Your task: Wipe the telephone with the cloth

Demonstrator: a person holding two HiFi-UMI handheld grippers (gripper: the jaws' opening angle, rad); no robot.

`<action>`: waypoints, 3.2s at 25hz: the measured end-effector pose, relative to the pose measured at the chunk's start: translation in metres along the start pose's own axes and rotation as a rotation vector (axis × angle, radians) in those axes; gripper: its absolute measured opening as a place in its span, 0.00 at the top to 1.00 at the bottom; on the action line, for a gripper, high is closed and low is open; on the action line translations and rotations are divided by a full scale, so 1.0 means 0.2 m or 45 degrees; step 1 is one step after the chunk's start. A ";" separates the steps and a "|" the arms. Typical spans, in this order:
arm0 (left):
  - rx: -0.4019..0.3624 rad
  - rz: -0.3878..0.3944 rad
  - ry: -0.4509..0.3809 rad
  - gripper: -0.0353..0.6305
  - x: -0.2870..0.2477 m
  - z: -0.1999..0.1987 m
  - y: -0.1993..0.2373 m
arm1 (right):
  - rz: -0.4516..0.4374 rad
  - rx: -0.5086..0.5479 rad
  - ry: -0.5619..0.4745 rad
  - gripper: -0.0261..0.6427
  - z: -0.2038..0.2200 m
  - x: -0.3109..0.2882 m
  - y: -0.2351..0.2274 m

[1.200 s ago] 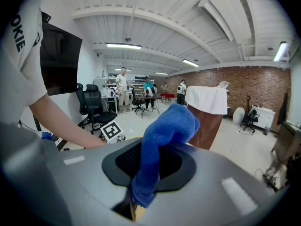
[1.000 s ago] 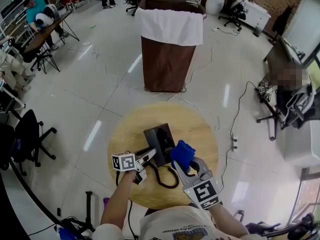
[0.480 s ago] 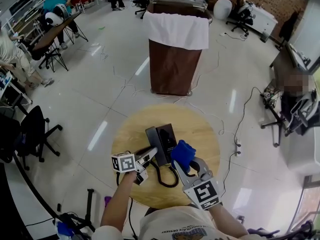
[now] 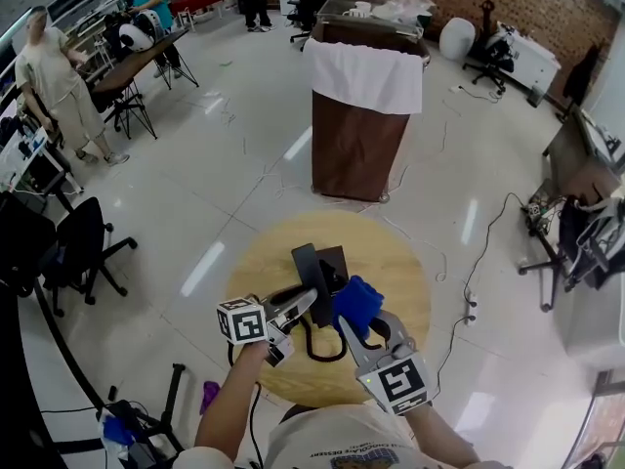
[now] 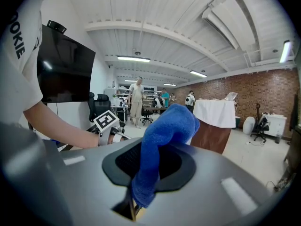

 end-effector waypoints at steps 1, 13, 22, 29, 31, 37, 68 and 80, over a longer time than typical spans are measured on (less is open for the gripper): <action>-0.010 0.010 -0.005 0.85 0.00 -0.01 -0.04 | -0.008 0.005 -0.010 0.87 -0.01 0.01 0.00; 0.026 0.045 -0.061 0.85 0.02 -0.04 -0.30 | -0.090 0.025 -0.083 0.87 -0.05 0.13 0.11; 0.022 0.054 -0.096 0.85 0.02 -0.02 -0.40 | -0.115 0.031 -0.117 0.87 -0.06 0.15 0.10; 0.002 0.060 -0.110 0.85 0.03 -0.02 -0.45 | -0.116 0.062 -0.157 0.87 -0.12 0.14 0.07; -0.010 0.063 -0.106 0.85 0.03 -0.01 -0.47 | -0.111 0.063 -0.166 0.87 -0.14 0.14 0.07; -0.050 0.055 -0.079 0.85 0.03 0.01 -0.50 | -0.098 0.093 -0.189 0.87 -0.19 0.13 0.04; -0.204 0.000 0.019 0.85 0.01 0.11 -0.64 | -0.055 0.265 -0.357 0.87 -0.54 0.07 -0.06; -0.288 -0.060 0.026 0.85 0.02 0.10 -0.66 | -0.060 0.299 -0.414 0.87 -0.62 0.09 -0.02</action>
Point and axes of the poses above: the fingertips, and each gripper's own axes: x backward along the fingers, y to its left, z out of its underside, the point moved 5 cm from there along x, backward along the fingers, and after that the axes turned 4 degrees about x, right-handed, at the moved point
